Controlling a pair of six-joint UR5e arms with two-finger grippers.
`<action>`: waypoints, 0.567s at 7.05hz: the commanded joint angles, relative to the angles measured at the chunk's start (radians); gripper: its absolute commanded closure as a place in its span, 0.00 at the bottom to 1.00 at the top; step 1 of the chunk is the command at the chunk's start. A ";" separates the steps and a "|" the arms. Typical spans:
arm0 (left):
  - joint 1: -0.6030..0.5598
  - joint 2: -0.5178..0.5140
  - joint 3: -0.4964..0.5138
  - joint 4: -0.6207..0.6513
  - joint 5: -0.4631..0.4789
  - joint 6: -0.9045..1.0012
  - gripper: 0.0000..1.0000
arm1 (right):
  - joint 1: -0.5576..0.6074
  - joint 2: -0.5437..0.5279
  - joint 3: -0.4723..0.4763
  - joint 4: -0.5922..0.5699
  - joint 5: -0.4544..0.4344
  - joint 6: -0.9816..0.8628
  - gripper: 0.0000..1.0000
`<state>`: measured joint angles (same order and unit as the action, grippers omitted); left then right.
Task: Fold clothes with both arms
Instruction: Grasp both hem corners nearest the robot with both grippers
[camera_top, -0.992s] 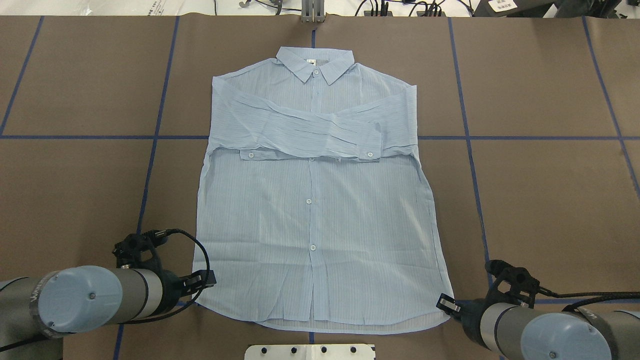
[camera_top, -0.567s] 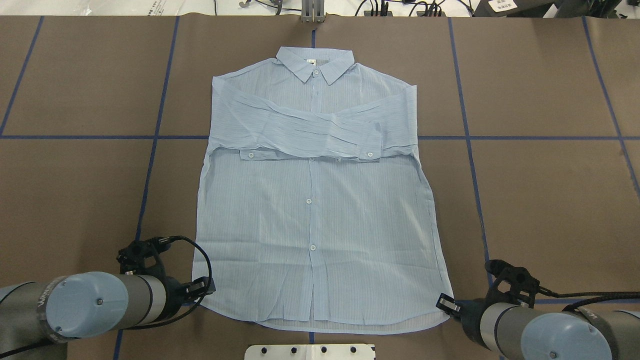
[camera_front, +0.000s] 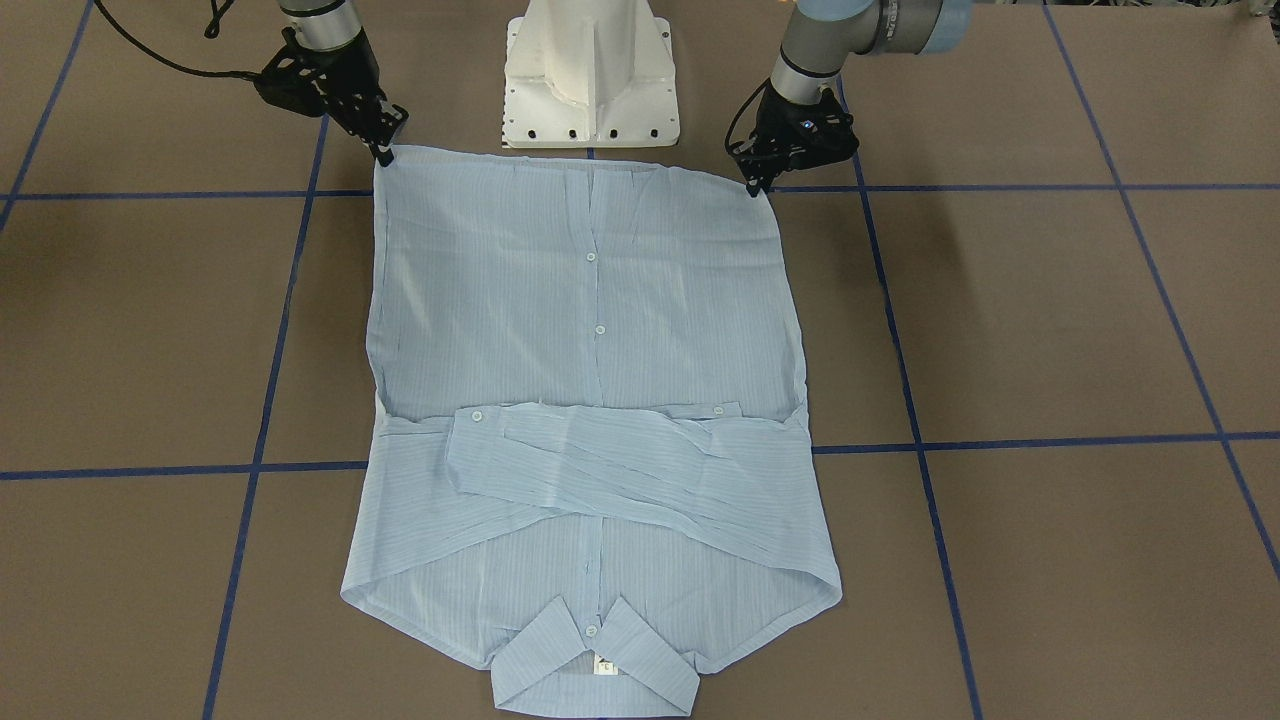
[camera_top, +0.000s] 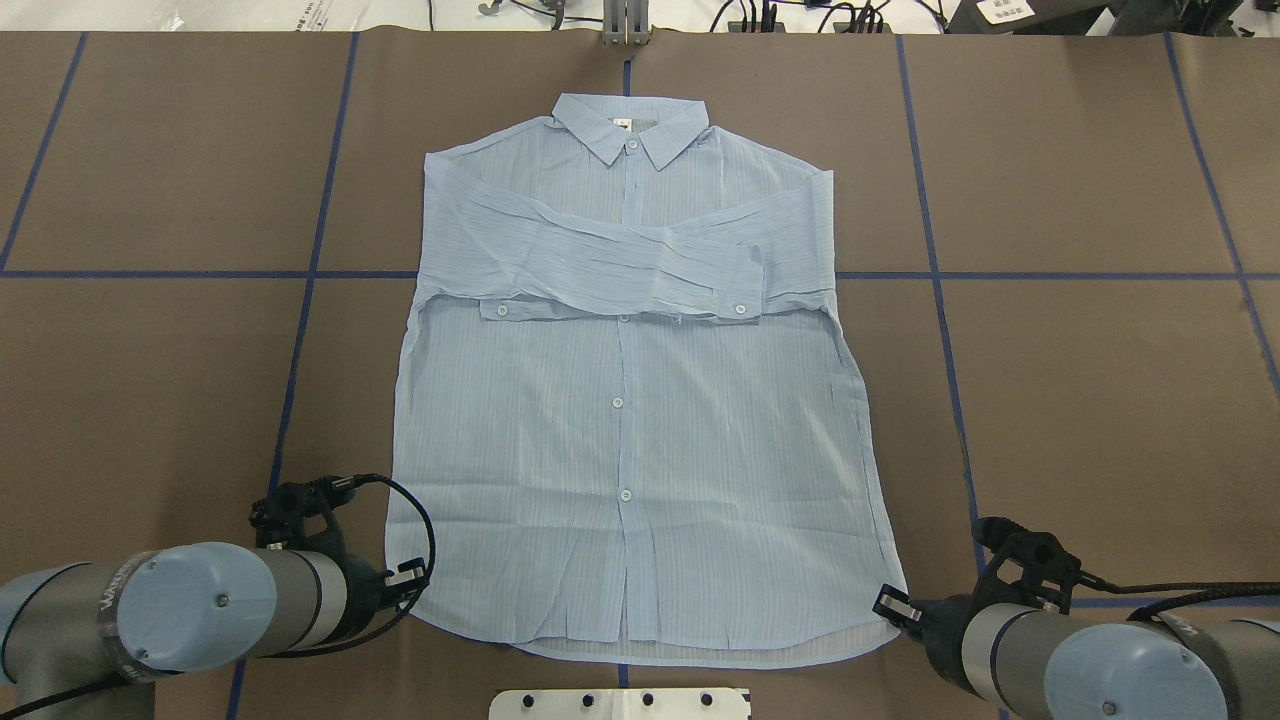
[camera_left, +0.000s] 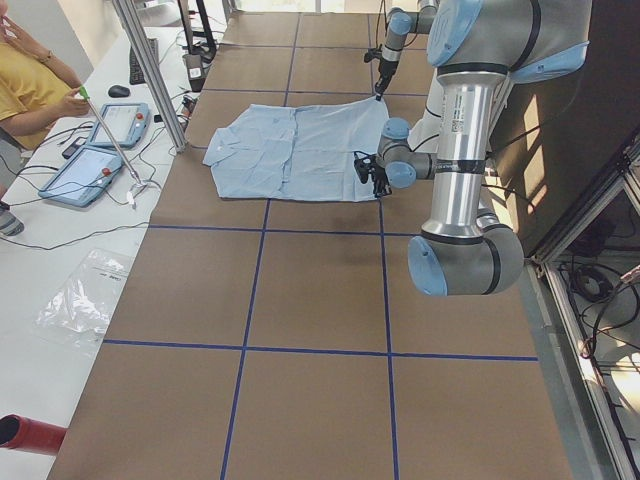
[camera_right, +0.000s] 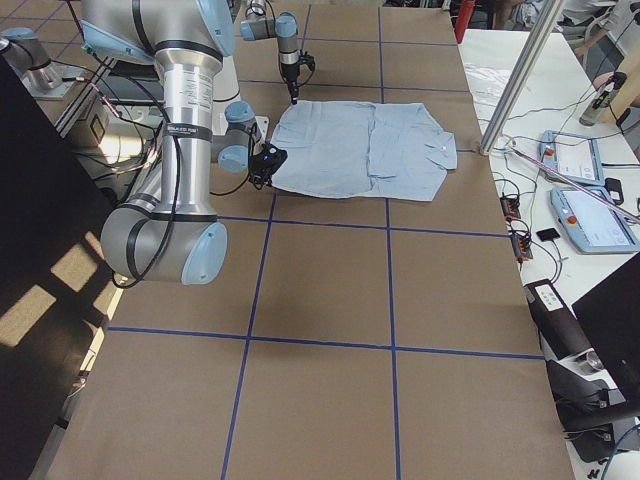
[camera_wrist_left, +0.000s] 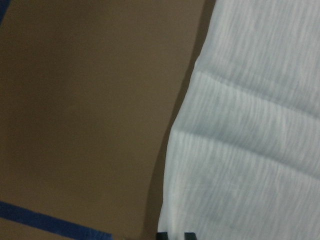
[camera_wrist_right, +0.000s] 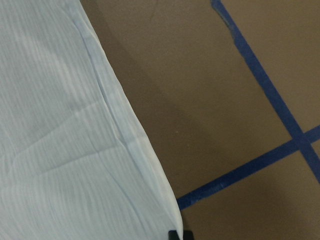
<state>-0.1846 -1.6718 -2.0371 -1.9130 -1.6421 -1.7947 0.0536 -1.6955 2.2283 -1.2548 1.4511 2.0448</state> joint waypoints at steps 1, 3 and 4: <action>-0.004 0.009 -0.030 0.012 -0.018 0.000 1.00 | 0.006 0.000 0.002 0.000 0.000 0.000 1.00; -0.010 0.015 -0.136 0.054 -0.089 -0.002 1.00 | 0.005 -0.035 0.071 -0.002 0.002 0.003 1.00; -0.010 0.033 -0.181 0.086 -0.091 -0.062 1.00 | 0.006 -0.064 0.111 0.000 0.000 0.017 1.00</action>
<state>-0.1931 -1.6547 -2.1600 -1.8585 -1.7141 -1.8100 0.0589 -1.7259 2.2900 -1.2554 1.4518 2.0503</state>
